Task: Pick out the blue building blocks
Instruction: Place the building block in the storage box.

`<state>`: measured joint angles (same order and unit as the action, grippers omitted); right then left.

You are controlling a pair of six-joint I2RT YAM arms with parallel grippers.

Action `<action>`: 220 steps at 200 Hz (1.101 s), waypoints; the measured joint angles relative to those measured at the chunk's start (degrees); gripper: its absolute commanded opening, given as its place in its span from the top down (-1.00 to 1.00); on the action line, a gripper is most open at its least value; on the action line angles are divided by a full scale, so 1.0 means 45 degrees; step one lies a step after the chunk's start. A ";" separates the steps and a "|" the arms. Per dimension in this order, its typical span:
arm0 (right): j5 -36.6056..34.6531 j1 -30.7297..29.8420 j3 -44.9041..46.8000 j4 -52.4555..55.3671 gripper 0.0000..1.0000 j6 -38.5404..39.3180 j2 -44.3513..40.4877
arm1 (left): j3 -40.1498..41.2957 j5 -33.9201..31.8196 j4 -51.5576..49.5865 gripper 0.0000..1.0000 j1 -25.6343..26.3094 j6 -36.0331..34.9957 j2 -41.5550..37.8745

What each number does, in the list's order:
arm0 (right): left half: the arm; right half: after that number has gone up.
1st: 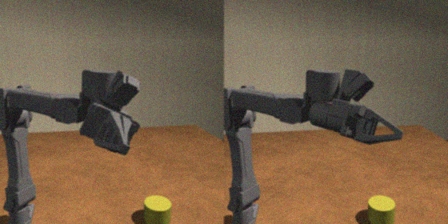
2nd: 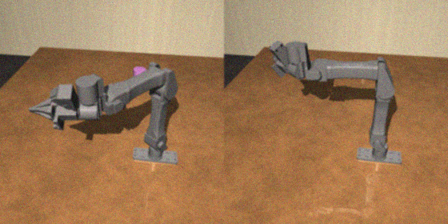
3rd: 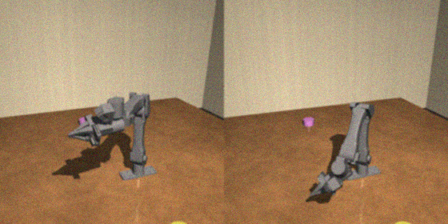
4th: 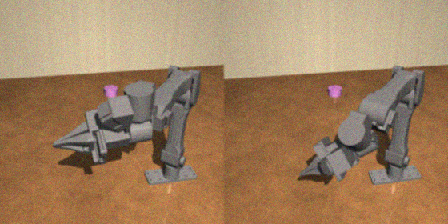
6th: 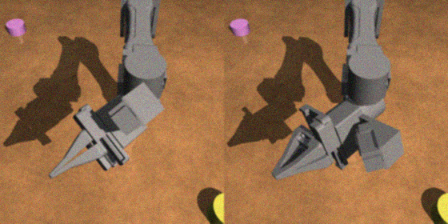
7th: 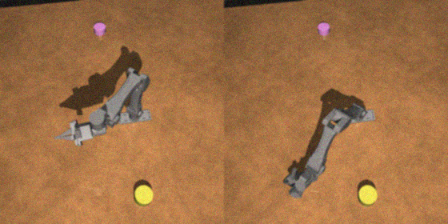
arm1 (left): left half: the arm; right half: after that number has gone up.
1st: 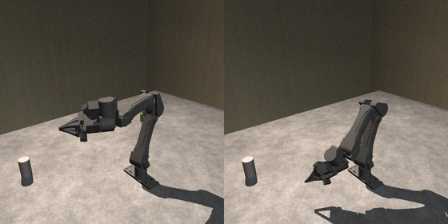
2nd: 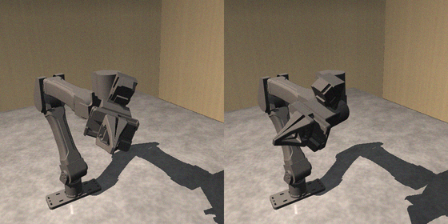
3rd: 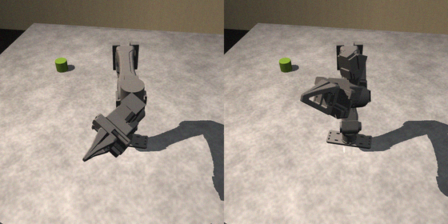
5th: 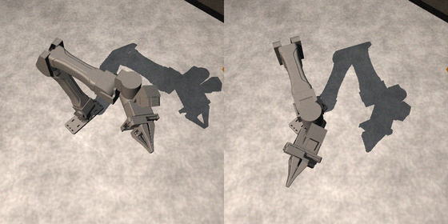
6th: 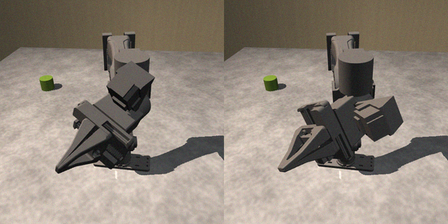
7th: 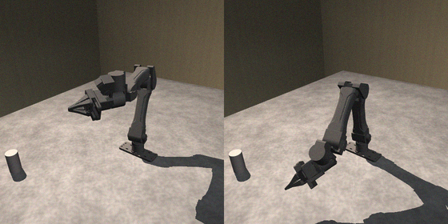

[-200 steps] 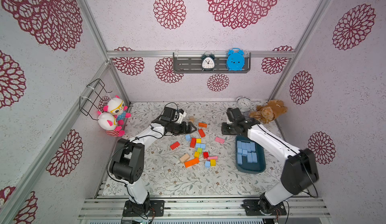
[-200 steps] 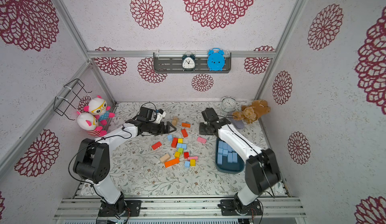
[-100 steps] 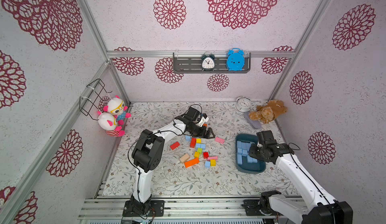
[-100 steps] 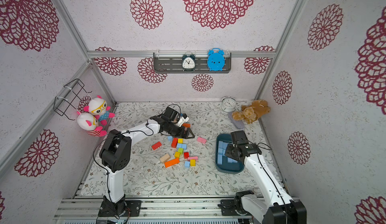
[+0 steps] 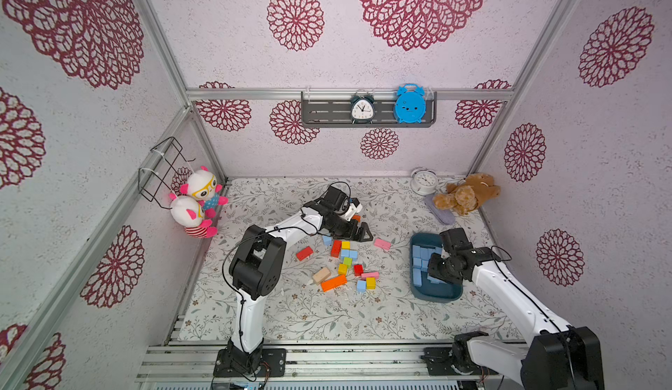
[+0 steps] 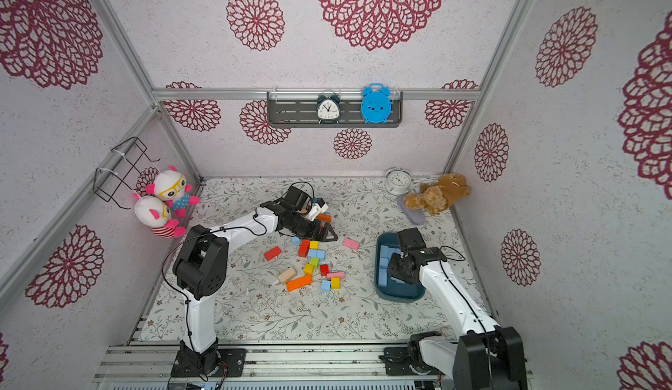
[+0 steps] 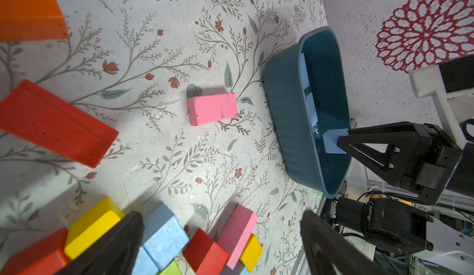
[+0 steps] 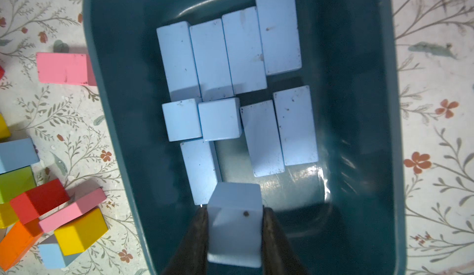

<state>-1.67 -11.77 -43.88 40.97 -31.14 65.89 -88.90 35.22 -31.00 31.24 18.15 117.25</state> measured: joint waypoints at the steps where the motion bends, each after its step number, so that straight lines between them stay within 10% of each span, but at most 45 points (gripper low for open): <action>1: 0.0000 0.0000 0.0005 -0.0005 0.41 0.0000 0.0010 | 0.0000 0.0000 0.0000 -0.99 0.0000 0.0000 0.0000; 220: 0.0126 -0.0005 0.0194 -0.1928 0.07 0.0024 0.2220 | -0.0593 -0.0277 -0.1243 -0.97 -0.1078 -0.1171 -0.0005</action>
<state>-1.10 -11.79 -43.00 32.29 -31.03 75.88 -91.57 33.98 -36.60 26.39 12.88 117.23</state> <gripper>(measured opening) 0.467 0.988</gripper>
